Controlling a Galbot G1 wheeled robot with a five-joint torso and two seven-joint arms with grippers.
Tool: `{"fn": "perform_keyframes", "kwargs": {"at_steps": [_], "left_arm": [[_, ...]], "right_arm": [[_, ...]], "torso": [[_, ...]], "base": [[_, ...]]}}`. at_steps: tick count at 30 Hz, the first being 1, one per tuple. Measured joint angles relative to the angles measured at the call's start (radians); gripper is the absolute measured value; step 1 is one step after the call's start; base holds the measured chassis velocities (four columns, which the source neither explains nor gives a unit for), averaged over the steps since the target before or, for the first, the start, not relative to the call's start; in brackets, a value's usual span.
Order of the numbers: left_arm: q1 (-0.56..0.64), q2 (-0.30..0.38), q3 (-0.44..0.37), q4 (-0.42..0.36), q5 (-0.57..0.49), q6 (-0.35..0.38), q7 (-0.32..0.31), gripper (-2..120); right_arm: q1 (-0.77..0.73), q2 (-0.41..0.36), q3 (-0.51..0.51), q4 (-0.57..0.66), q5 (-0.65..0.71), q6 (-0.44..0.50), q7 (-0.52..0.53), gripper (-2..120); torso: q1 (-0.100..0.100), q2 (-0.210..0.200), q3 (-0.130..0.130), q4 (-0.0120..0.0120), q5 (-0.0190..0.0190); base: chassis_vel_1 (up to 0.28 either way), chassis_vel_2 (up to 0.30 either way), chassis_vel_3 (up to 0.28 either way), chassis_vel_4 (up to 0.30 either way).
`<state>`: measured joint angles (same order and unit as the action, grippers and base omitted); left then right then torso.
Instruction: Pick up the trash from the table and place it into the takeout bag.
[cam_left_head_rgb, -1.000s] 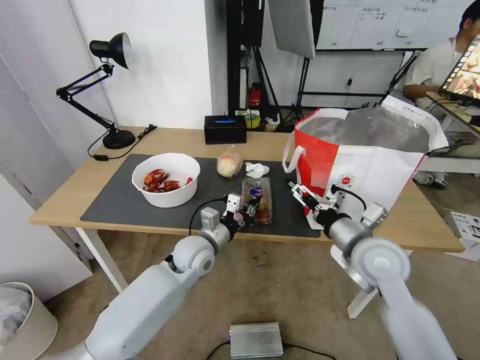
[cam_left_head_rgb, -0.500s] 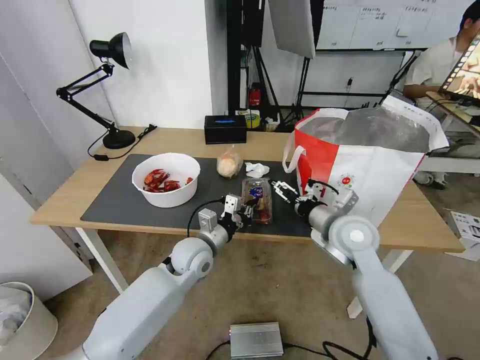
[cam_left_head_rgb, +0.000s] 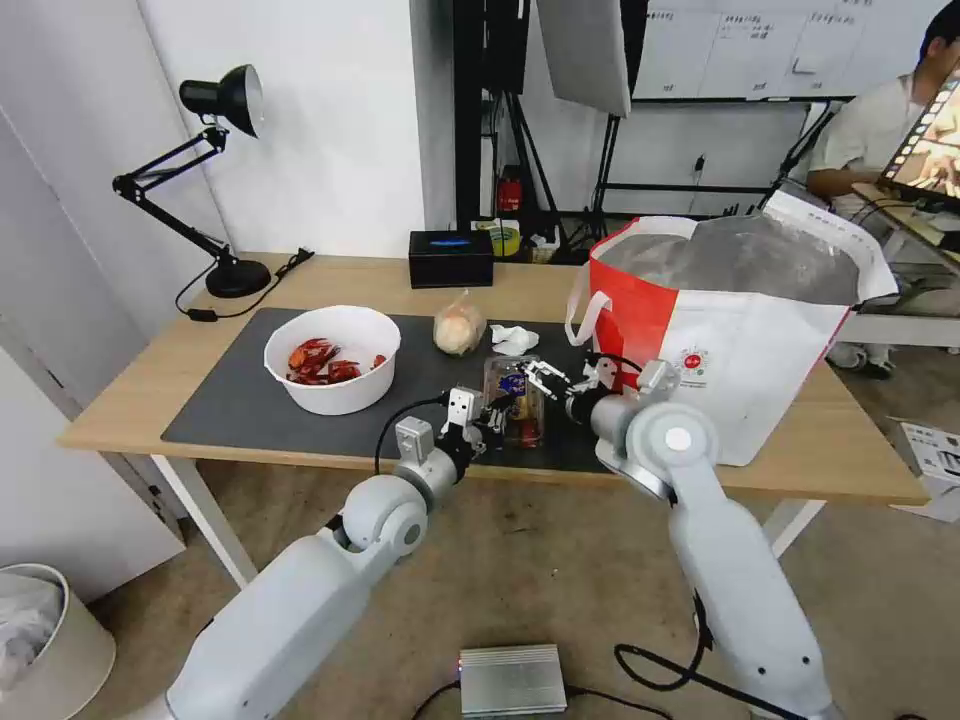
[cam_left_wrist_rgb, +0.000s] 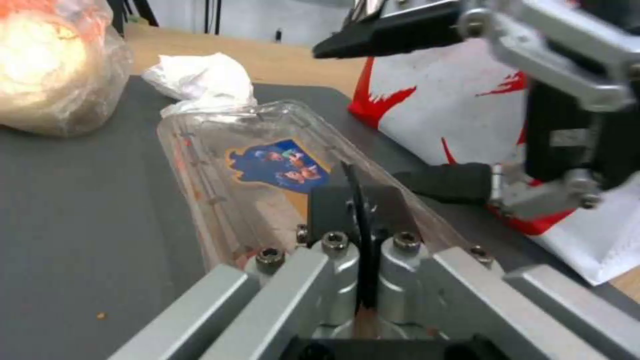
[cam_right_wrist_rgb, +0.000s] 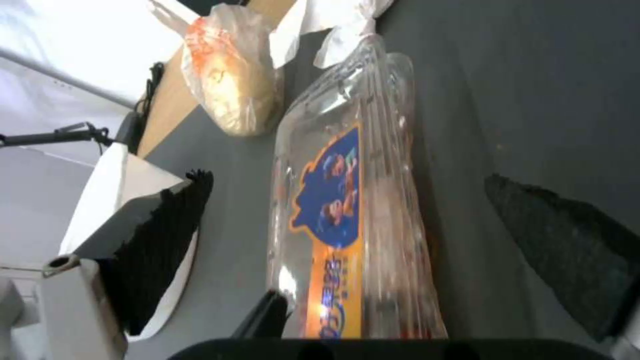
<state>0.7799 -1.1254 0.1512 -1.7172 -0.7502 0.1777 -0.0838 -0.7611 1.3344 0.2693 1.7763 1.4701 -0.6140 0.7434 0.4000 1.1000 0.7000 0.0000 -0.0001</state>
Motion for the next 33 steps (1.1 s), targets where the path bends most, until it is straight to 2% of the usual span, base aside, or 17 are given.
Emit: {"fn": "perform_keyframes", "kwargs": {"at_steps": [8,33], "left_arm": [[0.016,0.001,-0.011,-0.005,0.0,-0.002,0.002,0],[0.04,0.008,-0.028,-0.027,0.001,-0.014,0.003,0]], "right_arm": [[0.054,0.027,-0.006,-0.062,0.014,-0.024,0.034,100],[0.108,0.078,-0.01,-0.133,0.054,-0.059,0.077,100]], "torso": [[0.0,0.0,0.0,0.0,0.0],[0.0,0.0,0.0,0.0001,0.0]], "base": [[0.0,0.0,0.0,0.0],[0.0,0.0,0.0,0.0]]}}
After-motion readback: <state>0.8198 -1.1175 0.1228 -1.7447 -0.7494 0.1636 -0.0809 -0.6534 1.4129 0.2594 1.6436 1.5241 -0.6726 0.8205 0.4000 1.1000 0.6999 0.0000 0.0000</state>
